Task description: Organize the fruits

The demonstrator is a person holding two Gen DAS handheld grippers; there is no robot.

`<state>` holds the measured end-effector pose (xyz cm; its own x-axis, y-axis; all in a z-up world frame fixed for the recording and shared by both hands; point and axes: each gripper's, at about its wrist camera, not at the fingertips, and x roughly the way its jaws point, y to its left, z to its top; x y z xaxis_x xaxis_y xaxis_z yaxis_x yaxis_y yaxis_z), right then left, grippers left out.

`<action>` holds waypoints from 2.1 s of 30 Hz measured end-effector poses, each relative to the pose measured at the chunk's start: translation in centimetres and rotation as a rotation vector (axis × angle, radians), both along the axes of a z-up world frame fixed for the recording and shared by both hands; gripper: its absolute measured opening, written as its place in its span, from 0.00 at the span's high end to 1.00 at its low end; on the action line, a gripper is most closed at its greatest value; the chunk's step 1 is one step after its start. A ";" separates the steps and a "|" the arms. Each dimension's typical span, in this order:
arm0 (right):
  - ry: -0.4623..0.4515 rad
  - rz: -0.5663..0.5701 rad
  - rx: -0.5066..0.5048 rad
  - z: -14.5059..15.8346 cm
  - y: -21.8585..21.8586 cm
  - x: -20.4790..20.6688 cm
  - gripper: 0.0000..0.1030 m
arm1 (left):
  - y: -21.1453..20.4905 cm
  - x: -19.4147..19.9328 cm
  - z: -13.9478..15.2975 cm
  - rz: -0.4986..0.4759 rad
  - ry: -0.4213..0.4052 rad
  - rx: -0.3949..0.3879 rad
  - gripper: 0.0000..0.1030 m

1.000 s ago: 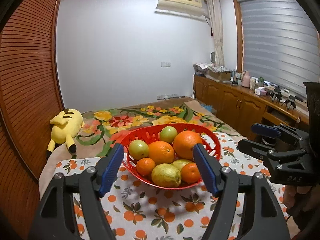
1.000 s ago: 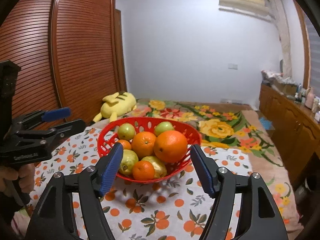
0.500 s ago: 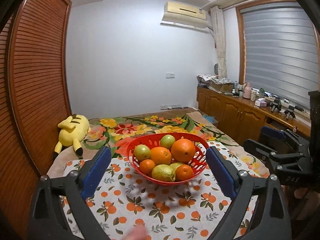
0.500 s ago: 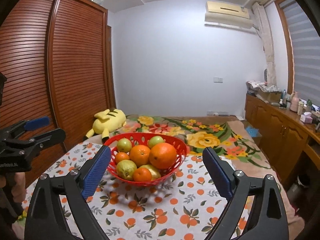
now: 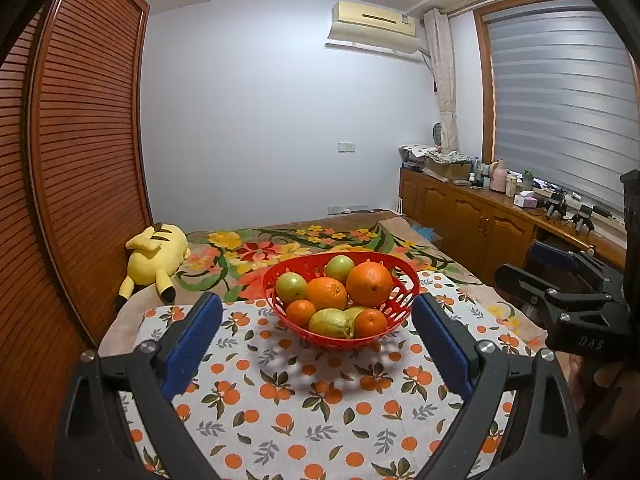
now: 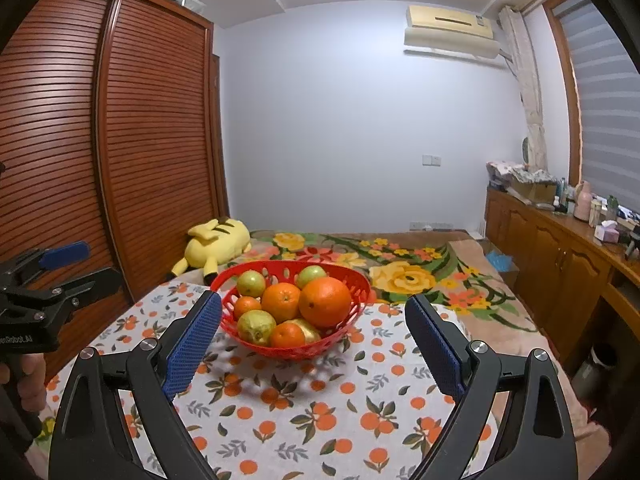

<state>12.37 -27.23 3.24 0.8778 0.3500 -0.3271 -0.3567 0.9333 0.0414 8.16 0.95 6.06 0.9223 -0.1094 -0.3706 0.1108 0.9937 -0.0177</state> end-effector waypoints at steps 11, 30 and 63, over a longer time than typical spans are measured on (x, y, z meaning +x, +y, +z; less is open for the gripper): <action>0.005 -0.002 -0.003 -0.3 0.0 -0.2 0.08 | 0.4 -0.2 -0.3 0.007 0.005 -0.001 0.06; 0.005 -0.003 0.000 -0.3 0.0 -0.2 0.08 | 0.3 -0.1 -0.7 0.009 0.011 -0.003 0.06; 0.006 0.002 0.001 -0.4 0.4 -0.2 0.08 | -0.1 -0.6 -0.8 0.008 0.005 -0.007 0.06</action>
